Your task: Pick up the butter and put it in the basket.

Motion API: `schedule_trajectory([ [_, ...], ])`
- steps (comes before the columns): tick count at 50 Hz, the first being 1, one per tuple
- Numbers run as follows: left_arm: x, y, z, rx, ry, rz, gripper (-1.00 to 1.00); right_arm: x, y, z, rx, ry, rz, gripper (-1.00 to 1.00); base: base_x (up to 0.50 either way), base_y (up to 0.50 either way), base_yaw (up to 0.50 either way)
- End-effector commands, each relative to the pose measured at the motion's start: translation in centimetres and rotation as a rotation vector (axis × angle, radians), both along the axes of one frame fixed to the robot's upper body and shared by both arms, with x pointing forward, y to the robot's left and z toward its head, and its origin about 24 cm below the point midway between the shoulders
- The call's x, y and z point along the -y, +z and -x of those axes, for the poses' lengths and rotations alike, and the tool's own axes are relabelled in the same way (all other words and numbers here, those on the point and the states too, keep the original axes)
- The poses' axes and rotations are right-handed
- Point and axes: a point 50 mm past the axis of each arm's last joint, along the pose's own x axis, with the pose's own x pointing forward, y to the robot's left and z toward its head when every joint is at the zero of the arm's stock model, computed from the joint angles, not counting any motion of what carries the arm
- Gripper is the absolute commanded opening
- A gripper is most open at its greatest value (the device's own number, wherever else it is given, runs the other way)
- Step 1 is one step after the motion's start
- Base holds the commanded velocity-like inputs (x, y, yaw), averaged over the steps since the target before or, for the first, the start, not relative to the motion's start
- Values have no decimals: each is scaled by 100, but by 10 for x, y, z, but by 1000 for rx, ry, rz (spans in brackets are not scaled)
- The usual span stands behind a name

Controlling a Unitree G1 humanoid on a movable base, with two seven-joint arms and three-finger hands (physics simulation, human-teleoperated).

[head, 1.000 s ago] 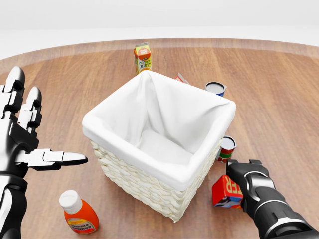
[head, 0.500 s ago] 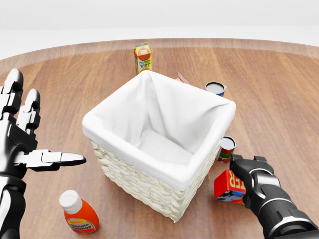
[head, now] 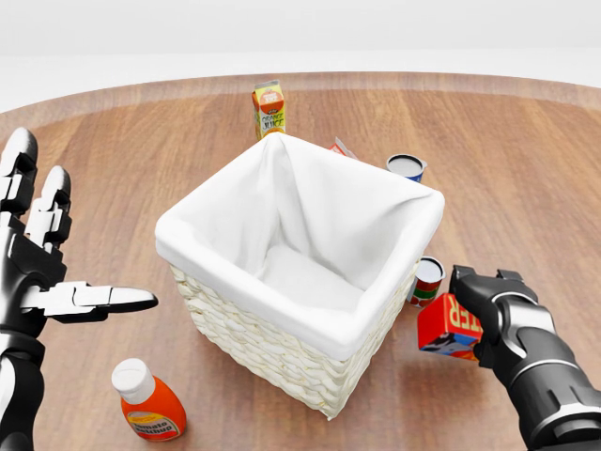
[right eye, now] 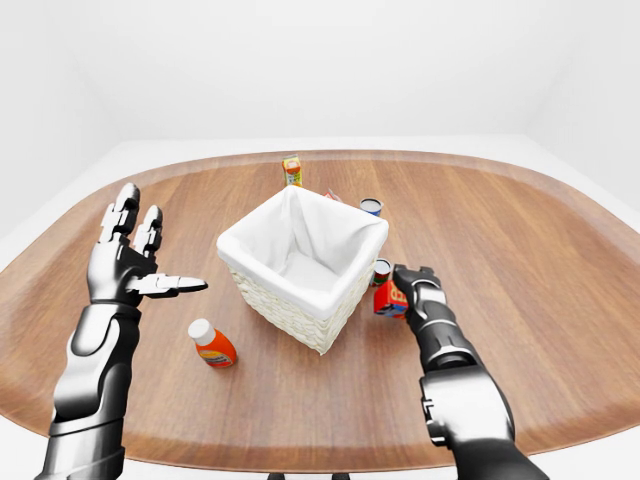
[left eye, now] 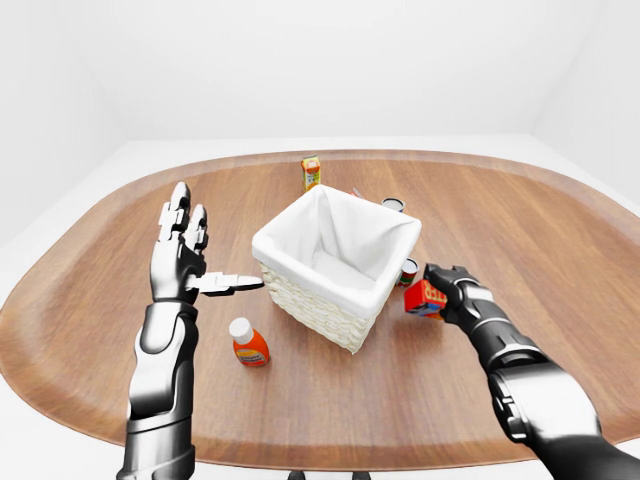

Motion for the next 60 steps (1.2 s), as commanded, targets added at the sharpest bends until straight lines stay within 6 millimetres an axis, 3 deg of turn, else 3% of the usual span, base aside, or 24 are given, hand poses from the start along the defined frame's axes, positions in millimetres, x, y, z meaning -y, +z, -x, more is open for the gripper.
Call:
schedule_trajectory([
  [1, -1, 0, 0, 0, 0, 3, 100, 6, 29, -11, 53, 31, 39, -100, 0, 0, 0],
  [26, -2, 0, -1, -1, 2, 5, 100, 14, 95, -14, 131, 45, 52, -100, 0, 0, 0],
  [30, -2, 0, -1, 0, 3, 6, 100, 12, 111, -19, 204, 46, 8, -100, 0, 0, 0],
  [48, -4, 0, -1, 0, 9, 12, 100, 7, 148, -25, 282, 74, -16, -100, 0, 0, 0],
  [60, -7, 1, -1, 0, 16, 20, 100, -6, 178, -36, 408, 107, -89, -100, 0, 0, 0],
])
